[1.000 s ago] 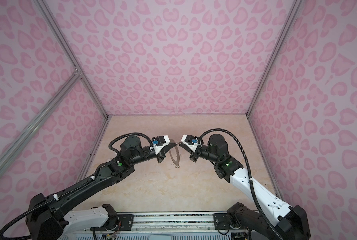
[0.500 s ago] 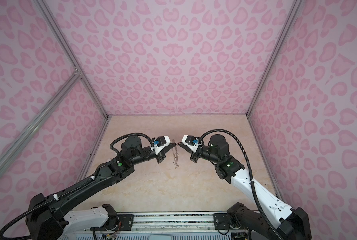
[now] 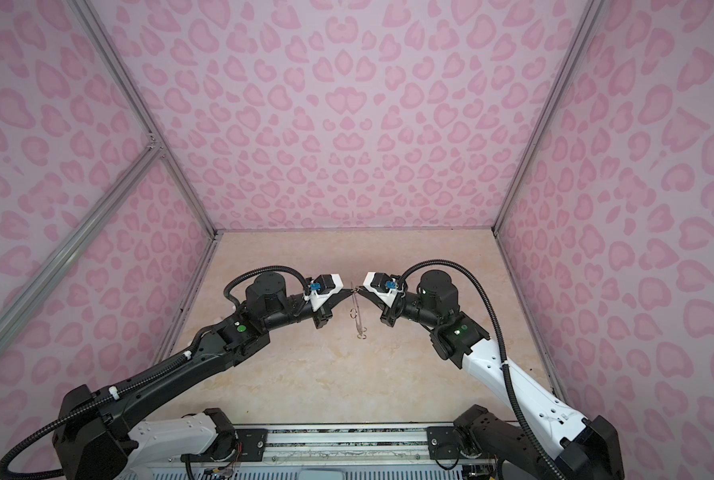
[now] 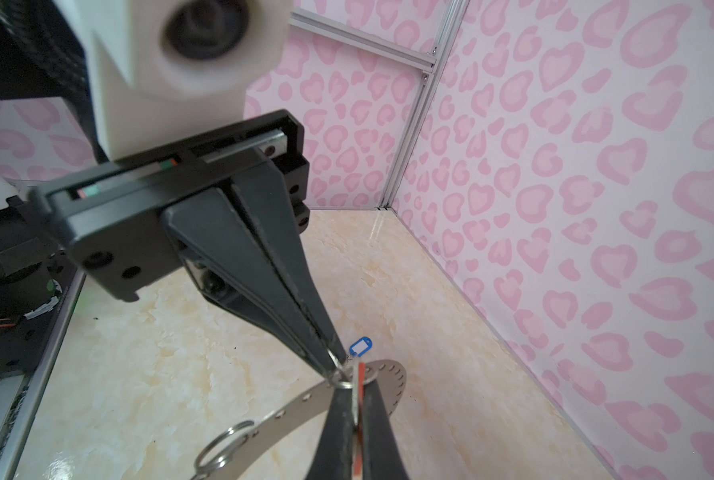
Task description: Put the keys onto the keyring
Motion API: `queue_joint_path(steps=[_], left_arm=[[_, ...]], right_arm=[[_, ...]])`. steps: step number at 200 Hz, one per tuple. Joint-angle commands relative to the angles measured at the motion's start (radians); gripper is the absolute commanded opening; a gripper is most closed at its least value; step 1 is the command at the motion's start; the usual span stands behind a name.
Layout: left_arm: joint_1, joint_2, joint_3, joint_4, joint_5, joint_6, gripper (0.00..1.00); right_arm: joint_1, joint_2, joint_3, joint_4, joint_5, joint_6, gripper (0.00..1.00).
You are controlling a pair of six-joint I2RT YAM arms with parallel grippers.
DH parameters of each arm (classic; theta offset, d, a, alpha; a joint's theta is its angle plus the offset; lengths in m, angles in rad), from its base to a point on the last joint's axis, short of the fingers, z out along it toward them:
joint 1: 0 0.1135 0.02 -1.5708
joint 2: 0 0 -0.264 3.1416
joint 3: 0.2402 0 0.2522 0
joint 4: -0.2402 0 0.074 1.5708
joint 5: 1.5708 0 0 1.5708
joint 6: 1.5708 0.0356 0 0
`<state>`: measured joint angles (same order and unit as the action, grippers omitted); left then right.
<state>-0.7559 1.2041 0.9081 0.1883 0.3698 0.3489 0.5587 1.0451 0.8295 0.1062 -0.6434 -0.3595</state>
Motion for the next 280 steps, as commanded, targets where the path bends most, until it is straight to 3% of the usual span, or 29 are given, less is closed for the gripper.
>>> queue_joint_path(steps=[1,62,103,145,150,216,280], left_arm=[[-0.002,0.005,0.002,0.011,0.004,0.013,0.03],[0.000,0.000,-0.005,-0.056,-0.028,0.042,0.04],[0.049,-0.019,-0.045,-0.026,-0.073,-0.032,0.31],[0.127,-0.088,-0.117,-0.008,-0.136,-0.098,0.35],[0.137,-0.100,-0.129,-0.006,-0.147,-0.107,0.40],[0.220,-0.244,-0.233,-0.046,-0.313,-0.158,0.42],[0.221,-0.250,-0.288,-0.066,-0.392,-0.207,0.42]], right_arm=[[0.003,0.004,0.008,0.016,-0.017,0.000,0.00],[0.001,0.011,0.051,-0.127,0.076,-0.099,0.00],[0.005,0.066,0.087,-0.259,0.116,-0.180,0.00],[0.081,0.194,0.105,-0.316,0.167,-0.278,0.00],[0.091,0.211,0.112,-0.315,0.168,-0.285,0.00],[0.156,0.360,0.203,-0.251,0.078,-0.274,0.00],[0.132,0.478,0.208,-0.479,0.224,-0.311,0.00]])
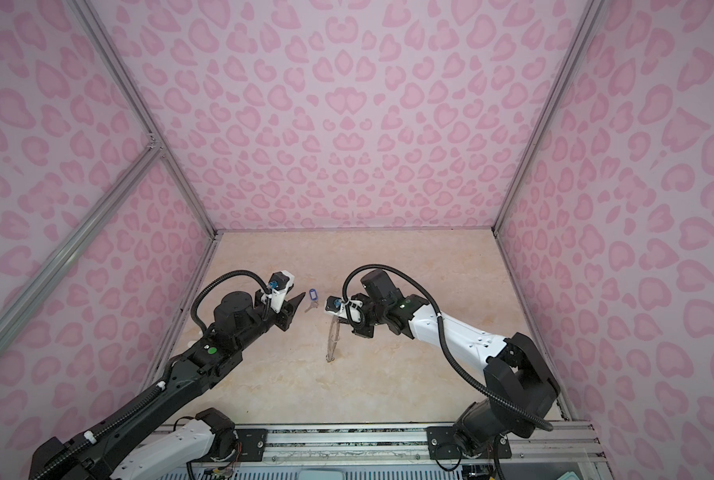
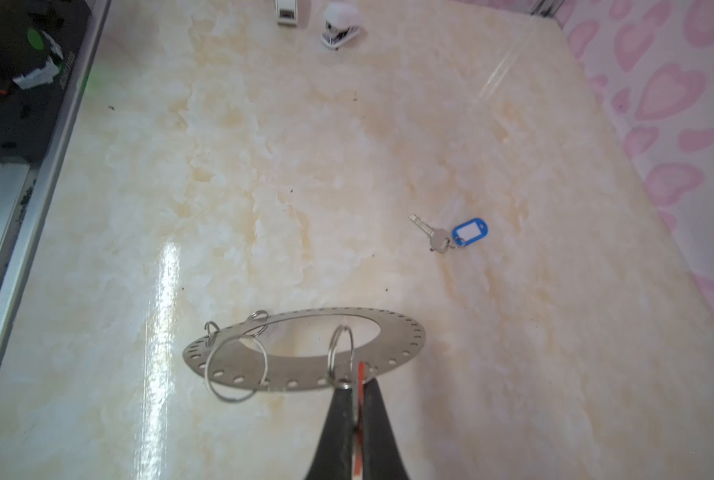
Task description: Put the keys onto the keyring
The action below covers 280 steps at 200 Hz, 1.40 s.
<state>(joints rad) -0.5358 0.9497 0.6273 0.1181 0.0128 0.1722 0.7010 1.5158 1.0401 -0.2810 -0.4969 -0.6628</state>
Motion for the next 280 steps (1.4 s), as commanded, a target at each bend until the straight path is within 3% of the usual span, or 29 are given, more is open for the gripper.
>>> queue_joint_path(steps=[1,46,86,157,181,201,215,231,234,241,280], left_arm=[[0.000,0.005,-0.007,0.005,-0.035,-0.031,0.42],[0.000,0.070,0.008,0.023,-0.016,-0.043,0.41],[0.000,0.145,0.037,0.030,-0.001,-0.027,0.41],[0.000,0.231,0.077,0.033,0.020,-0.007,0.40],[0.000,0.251,0.090,0.025,0.021,0.004,0.41],[0.002,0.262,0.102,0.015,0.018,0.016,0.42],[0.006,0.276,0.115,0.001,0.018,0.013,0.43],[0.018,0.292,0.124,-0.002,0.027,-0.012,0.48],[0.021,0.295,0.125,-0.002,0.030,-0.019,0.55],[0.029,0.304,0.129,-0.004,0.050,-0.027,0.63],[0.070,0.354,0.160,-0.029,0.114,-0.090,0.65]], right_arm=[[-0.010,0.007,-0.004,-0.093,0.081,-0.008,0.00],[-0.059,-0.021,-0.064,-0.182,0.208,-0.039,0.00],[-0.096,0.077,-0.062,-0.287,0.356,-0.050,0.00],[-0.141,0.148,-0.074,-0.323,0.468,-0.020,0.00],[-0.156,0.155,-0.081,-0.325,0.518,-0.009,0.08],[-0.177,0.136,-0.088,-0.323,0.549,-0.001,0.23],[-0.189,0.101,-0.086,-0.317,0.562,0.000,0.27],[-0.205,0.043,-0.081,-0.308,0.552,0.006,0.34],[-0.208,0.031,-0.081,-0.306,0.545,0.004,0.35],[-0.214,0.003,-0.083,-0.304,0.520,-0.006,0.36],[-0.238,-0.189,-0.144,-0.192,0.460,0.047,0.41]])
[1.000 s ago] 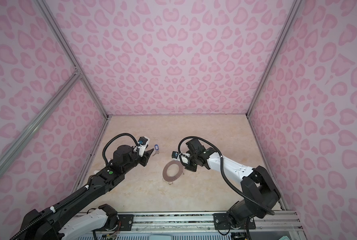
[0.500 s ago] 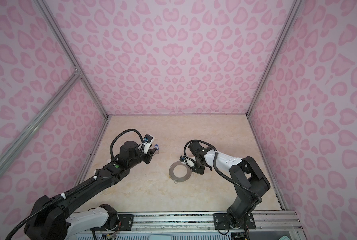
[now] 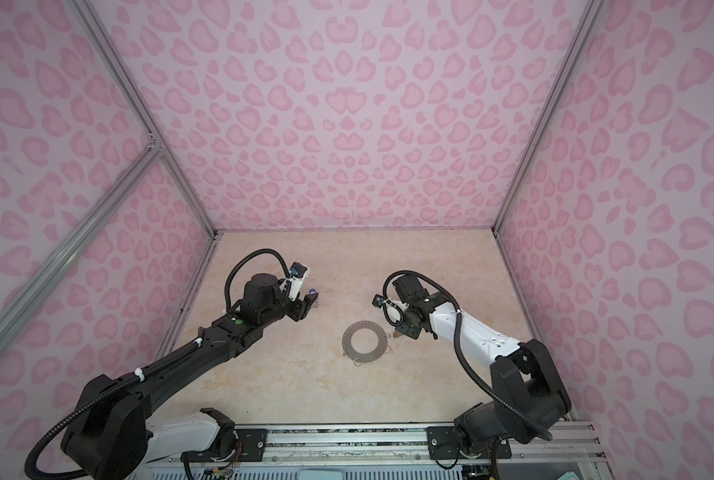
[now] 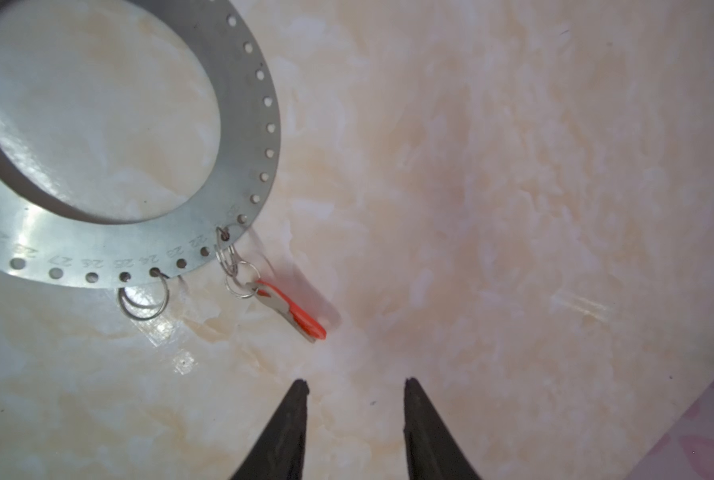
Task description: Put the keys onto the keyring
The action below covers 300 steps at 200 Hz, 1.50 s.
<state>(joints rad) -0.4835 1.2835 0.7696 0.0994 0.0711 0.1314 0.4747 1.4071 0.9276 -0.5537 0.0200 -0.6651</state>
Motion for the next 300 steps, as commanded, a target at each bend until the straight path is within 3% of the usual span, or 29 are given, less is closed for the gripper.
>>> queue_joint_path(steps=[1,26,45,73,141,187,237,300], left_arm=[[0.019,0.022,0.018,-0.010,0.057,-0.052,0.65],[0.043,0.041,0.028,-0.019,0.106,-0.104,0.65],[0.055,0.052,0.031,-0.030,0.129,-0.136,0.64],[0.082,0.065,0.029,-0.035,0.174,-0.201,0.63],[0.109,0.048,-0.028,-0.049,0.184,-0.273,0.60],[0.112,0.015,-0.072,-0.058,0.167,-0.299,0.60],[0.121,0.011,-0.086,-0.075,0.153,-0.300,0.59],[0.122,0.039,-0.072,-0.092,0.161,-0.284,0.58]], right_arm=[[-0.013,-0.087,-0.033,0.087,-0.059,0.053,0.41],[-0.008,-0.194,-0.130,0.271,-0.291,0.117,0.40],[0.061,-0.223,-0.215,0.382,-0.382,0.074,0.38],[0.185,-0.164,-0.256,0.437,-0.381,-0.004,0.36],[0.317,0.124,-0.080,0.321,-0.290,-0.215,0.34],[0.338,0.246,0.010,0.277,-0.264,-0.305,0.35],[0.338,0.281,0.048,0.236,-0.333,-0.364,0.33],[0.338,0.341,0.083,0.207,-0.338,-0.396,0.28]])
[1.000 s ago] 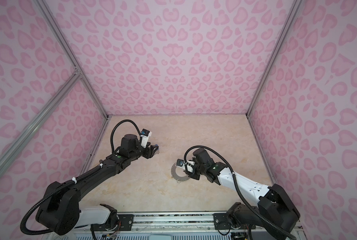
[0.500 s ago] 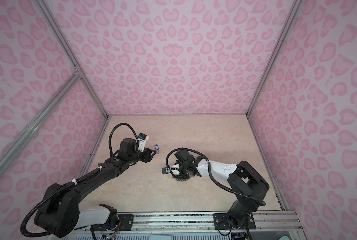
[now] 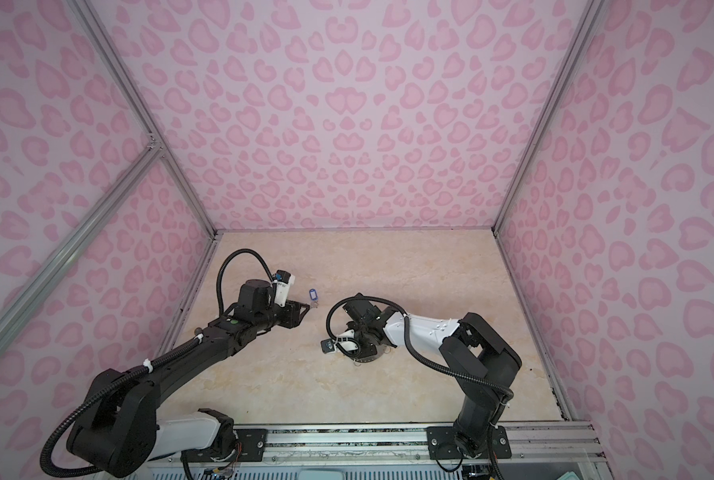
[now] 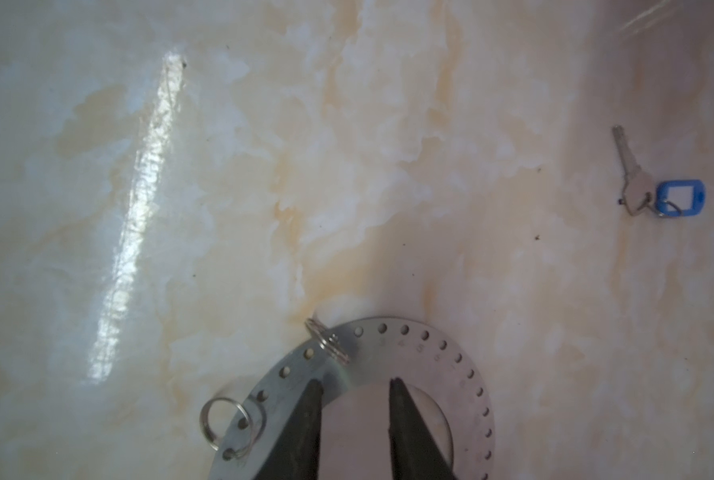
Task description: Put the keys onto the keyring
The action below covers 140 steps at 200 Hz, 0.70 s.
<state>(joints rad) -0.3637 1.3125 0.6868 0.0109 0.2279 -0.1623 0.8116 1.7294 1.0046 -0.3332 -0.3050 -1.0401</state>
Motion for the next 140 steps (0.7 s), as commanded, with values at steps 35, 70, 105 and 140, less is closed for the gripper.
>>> queue_joint_path(steps=[35,70,105,140], left_arm=[[0.002,0.019,0.019,-0.009,0.006,0.015,0.57],[0.002,0.028,0.031,-0.020,0.011,0.030,0.57],[0.002,0.024,0.026,-0.018,0.017,0.050,0.55],[0.002,0.025,0.028,-0.020,0.027,0.065,0.54]], right_arm=[[0.006,0.035,0.010,0.011,-0.010,-0.019,0.28],[0.007,0.048,0.019,0.009,-0.025,-0.023,0.28],[0.009,0.067,0.036,-0.030,-0.061,-0.033,0.20],[0.008,0.070,0.038,-0.054,-0.070,-0.038,0.12]])
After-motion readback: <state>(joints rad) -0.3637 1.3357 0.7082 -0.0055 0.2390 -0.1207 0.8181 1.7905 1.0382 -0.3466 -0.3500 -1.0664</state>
